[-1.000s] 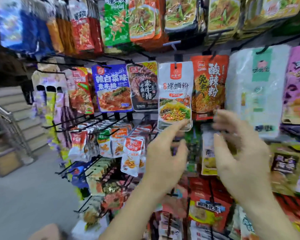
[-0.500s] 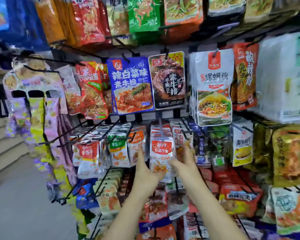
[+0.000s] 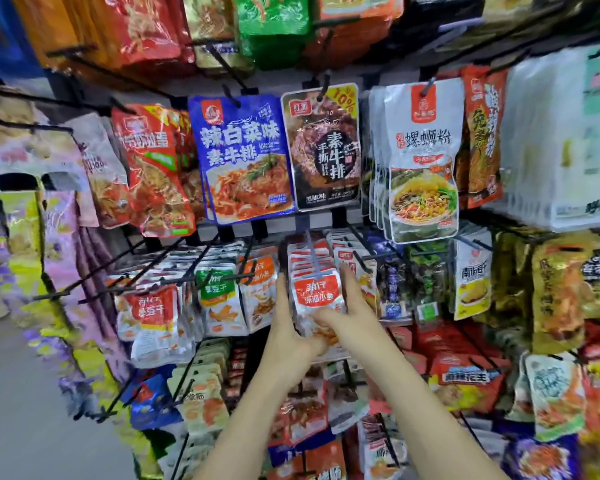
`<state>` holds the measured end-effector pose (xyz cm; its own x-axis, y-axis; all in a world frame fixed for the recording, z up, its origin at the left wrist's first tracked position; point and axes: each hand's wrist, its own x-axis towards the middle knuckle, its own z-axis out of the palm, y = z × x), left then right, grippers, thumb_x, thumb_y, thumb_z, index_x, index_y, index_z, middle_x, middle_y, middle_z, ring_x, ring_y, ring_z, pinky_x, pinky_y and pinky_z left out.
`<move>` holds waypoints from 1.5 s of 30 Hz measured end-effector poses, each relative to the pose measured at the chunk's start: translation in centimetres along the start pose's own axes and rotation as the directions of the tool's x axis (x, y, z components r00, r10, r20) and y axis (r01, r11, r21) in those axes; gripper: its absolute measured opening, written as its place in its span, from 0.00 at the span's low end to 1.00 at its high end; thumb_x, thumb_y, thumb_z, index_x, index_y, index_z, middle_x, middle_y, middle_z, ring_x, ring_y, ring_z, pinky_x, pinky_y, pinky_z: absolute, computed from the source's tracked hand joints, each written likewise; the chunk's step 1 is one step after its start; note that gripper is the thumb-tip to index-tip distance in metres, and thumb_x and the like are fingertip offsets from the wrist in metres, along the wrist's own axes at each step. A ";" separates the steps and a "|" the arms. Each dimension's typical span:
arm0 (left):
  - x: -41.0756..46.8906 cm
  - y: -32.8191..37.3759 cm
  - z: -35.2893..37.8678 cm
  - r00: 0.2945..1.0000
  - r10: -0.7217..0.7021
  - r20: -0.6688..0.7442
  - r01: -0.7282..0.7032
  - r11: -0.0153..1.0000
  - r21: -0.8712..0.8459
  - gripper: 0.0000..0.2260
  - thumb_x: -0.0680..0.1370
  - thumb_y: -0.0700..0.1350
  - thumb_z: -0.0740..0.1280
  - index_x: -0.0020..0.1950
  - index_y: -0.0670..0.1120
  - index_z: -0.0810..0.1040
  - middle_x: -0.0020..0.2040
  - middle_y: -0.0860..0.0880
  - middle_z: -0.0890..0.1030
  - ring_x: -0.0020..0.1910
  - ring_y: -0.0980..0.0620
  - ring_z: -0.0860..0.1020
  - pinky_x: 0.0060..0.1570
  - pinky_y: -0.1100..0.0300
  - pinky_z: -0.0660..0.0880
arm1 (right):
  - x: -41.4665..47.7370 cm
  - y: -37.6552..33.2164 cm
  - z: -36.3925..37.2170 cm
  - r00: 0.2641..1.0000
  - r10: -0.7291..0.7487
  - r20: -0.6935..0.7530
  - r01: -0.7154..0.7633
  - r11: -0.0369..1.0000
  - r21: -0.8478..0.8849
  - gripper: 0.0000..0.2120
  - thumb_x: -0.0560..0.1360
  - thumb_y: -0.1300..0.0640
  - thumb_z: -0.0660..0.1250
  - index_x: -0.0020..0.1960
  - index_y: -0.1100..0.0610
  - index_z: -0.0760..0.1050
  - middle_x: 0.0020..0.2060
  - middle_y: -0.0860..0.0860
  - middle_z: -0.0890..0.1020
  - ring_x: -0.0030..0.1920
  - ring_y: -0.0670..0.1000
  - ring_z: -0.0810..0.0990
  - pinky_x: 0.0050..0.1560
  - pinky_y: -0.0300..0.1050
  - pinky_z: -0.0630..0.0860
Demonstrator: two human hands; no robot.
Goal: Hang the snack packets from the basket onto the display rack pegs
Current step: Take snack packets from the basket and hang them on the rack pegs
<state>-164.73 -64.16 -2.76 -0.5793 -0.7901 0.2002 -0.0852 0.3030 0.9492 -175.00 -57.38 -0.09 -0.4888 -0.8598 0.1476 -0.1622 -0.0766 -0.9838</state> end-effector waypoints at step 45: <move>1.2 1.5 -1.8 0.978 0.154 0.143 -0.181 0.962 0.205 0.43 0.73 0.40 0.68 0.76 0.66 0.44 0.74 0.70 0.47 0.73 0.70 0.48 0.73 0.59 0.58 | 6.9 -1.2 -0.8 0.974 -0.207 0.086 0.224 0.917 -0.330 0.27 0.79 0.37 0.45 0.76 0.43 0.56 0.78 0.48 0.55 0.78 0.46 0.50 0.77 0.52 0.48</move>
<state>-164.15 -65.64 -0.69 -0.6957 -0.6495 0.3068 -0.1430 0.5438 0.8270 -178.91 -62.81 2.20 -0.3687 -0.8655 0.3390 -0.5413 -0.0966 -0.8353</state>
